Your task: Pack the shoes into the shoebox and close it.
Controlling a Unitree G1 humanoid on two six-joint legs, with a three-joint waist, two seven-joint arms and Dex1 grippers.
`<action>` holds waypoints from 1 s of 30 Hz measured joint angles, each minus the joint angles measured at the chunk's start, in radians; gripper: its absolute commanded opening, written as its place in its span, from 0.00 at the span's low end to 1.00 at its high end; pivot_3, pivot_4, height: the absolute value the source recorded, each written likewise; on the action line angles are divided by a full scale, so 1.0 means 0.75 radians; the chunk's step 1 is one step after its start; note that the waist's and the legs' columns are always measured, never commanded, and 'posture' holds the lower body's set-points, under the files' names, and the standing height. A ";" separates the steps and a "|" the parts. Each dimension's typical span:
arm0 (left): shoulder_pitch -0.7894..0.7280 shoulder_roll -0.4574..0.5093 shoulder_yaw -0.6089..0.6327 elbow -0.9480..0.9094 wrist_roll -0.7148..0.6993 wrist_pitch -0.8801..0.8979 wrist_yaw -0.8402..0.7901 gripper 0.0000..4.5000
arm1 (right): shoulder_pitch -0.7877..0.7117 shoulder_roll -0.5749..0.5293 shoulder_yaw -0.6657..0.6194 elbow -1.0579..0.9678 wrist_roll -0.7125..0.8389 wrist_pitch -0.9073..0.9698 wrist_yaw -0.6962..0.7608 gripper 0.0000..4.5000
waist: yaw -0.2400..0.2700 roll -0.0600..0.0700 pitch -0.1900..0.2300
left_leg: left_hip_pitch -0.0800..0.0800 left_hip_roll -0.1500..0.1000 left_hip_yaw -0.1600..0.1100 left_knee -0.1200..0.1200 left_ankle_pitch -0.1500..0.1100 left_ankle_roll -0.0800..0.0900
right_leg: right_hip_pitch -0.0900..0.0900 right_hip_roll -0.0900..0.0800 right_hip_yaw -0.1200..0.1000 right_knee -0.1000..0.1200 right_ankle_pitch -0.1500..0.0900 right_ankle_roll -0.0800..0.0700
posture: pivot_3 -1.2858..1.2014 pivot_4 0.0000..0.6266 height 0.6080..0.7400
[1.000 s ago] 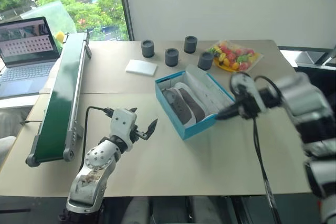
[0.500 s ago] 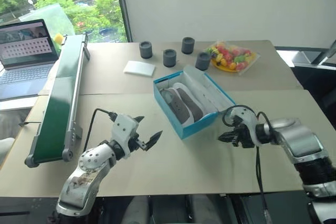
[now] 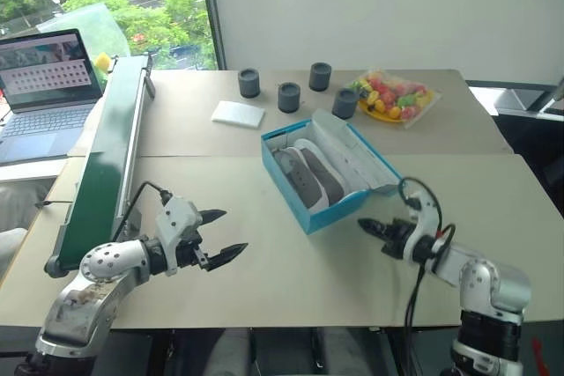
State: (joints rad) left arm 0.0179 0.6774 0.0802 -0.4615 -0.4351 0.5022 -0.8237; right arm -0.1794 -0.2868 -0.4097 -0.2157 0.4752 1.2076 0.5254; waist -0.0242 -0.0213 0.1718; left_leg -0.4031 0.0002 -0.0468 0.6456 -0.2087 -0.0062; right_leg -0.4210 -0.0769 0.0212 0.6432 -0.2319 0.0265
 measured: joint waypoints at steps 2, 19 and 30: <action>-0.007 -0.001 -0.003 0.000 0.000 -0.001 0.001 1.00 | -0.016 -0.027 -0.011 0.015 -0.004 -0.033 -0.034 0.01 | -0.014 0.000 0.000 | 0.004 0.001 0.001 0.000 0.000 0.000 | 0.003 0.001 0.001 0.000 0.000 0.000 | 0.52 0.24 1.00; 0.006 -0.007 -0.024 -0.011 0.002 0.000 0.031 1.00 | -0.372 0.086 0.047 0.442 -0.088 -0.274 -0.367 0.01 | -0.027 0.000 0.000 | 0.006 0.001 0.005 0.000 0.000 0.000 | 0.001 0.002 0.007 0.003 0.000 0.000 | 0.52 0.24 1.00; 0.006 -0.006 -0.019 -0.037 0.001 0.007 0.066 1.00 | -0.655 0.116 -0.063 0.725 -0.095 -0.418 -0.635 0.01 | -0.024 0.000 0.000 | 0.005 0.001 0.006 -0.001 0.000 0.000 | 0.000 0.001 0.007 0.003 0.000 0.001 | 0.52 0.24 1.00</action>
State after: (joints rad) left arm 0.0227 0.6730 0.0661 -0.4891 -0.4346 0.5074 -0.7744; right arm -0.6703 -0.2002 -0.4568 0.3281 0.4040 0.8939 0.0491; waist -0.0424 -0.0215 0.1717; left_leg -0.3991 0.0009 -0.0422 0.6445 -0.2087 -0.0059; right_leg -0.4208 -0.0758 0.0268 0.6455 -0.2319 0.0270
